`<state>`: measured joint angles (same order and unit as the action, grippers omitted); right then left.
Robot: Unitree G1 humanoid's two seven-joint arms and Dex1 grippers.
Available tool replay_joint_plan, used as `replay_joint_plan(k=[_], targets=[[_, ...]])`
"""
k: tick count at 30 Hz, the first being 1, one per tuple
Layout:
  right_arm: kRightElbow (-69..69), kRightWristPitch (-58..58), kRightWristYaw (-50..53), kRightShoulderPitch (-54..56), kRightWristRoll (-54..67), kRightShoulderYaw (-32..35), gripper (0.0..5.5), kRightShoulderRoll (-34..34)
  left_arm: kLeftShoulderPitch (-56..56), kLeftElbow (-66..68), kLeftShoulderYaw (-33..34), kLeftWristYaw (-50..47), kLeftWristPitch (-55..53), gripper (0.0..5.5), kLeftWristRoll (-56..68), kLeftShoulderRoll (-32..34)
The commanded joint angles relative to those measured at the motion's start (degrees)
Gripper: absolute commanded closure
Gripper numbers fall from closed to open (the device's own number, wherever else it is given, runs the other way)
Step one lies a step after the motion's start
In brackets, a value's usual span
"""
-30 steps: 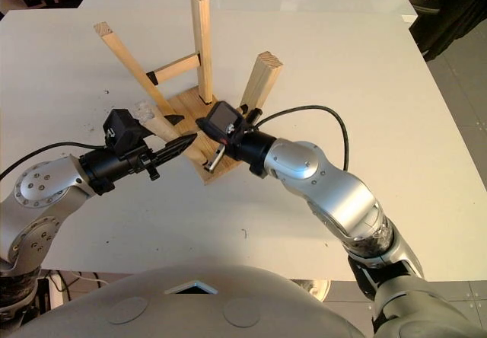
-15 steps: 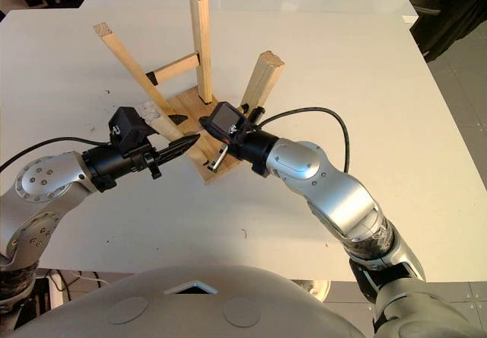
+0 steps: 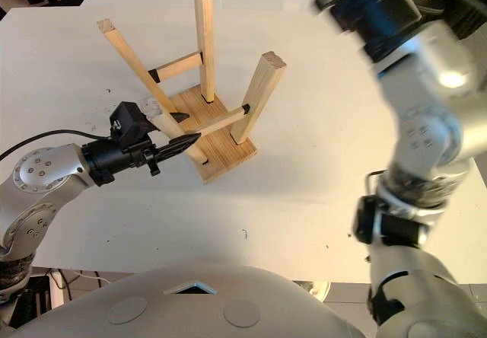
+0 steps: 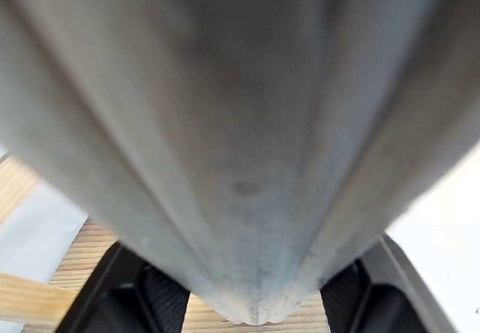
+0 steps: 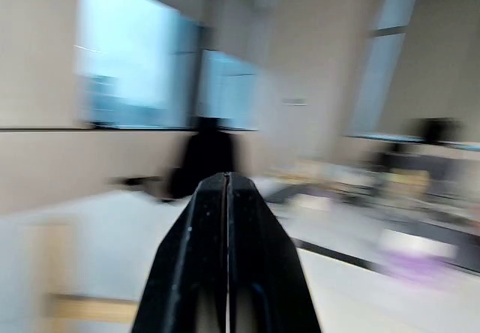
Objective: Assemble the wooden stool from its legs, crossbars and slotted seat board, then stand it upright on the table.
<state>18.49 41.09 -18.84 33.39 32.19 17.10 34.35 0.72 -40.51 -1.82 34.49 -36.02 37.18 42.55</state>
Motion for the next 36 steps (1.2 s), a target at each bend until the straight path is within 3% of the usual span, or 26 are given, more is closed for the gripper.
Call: replay_joint_plan(k=[1, 5, 8, 10, 15, 21, 24, 29, 30, 36], targets=[[-6.6, -5.6, -4.6, -8.1, -9.4, -8.2, 5.5, 3.8, 3.4, 8.6, -2.3, 11.5, 1.2, 3.46, -3.1, 7.4], [11.0, 3.1, -9.0, -15.9, 4.4, -13.5, 5.5, -1.5, 2.6, 11.3, -3.1, 17.4, 5.8, 3.46, -3.3, 8.8], [23.4, 7.4, -7.6, -18.2, 23.6, -12.1, 5.5, -4.8, 2.9, 12.8, -4.2, 19.6, 8.3, 3.46, -4.0, 8.5], [25.0, 9.2, -5.3, -17.1, 26.6, -12.6, 5.5, -5.5, 3.2, 13.9, -4.9, 19.9, 9.9, 3.46, -5.1, 7.9], [21.2, 12.8, -2.0, -13.7, 23.9, -14.3, 5.5, -5.9, 0.8, 17.5, -7.3, 20.9, 13.5, 3.46, -6.8, 5.1], [15.3, 11.3, -7.1, -12.5, 18.0, -16.1, 5.5, -2.1, -2.8, 21.8, -8.4, 23.0, 17.1, 3.46, -7.8, 3.7], [10.2, 7.3, -8.8, -12.8, 11.3, -17.3, 5.5, -0.1, -4.5, 24.7, -7.6, 26.0, 19.5, 3.46, -7.3, 3.7], [-4.7, -1.4, -8.2, -8.7, 2.4, -13.6, 5.5, -0.2, -9.1, 32.8, -6.1, 30.0, 23.9, 3.46, -8.0, 3.7], [-6.0, -2.6, -7.9, -8.4, 1.7, -12.9, 5.5, -0.9, -10.6, 35.0, -6.4, 31.1, 24.9, 3.1, -8.7, 3.5], [-6.7, -5.8, -5.9, -9.9, 0.0, -10.6, 5.5, -5.0, -16.6, 39.3, -5.4, 35.5, 24.8, 2.22, -10.5, 3.7]])
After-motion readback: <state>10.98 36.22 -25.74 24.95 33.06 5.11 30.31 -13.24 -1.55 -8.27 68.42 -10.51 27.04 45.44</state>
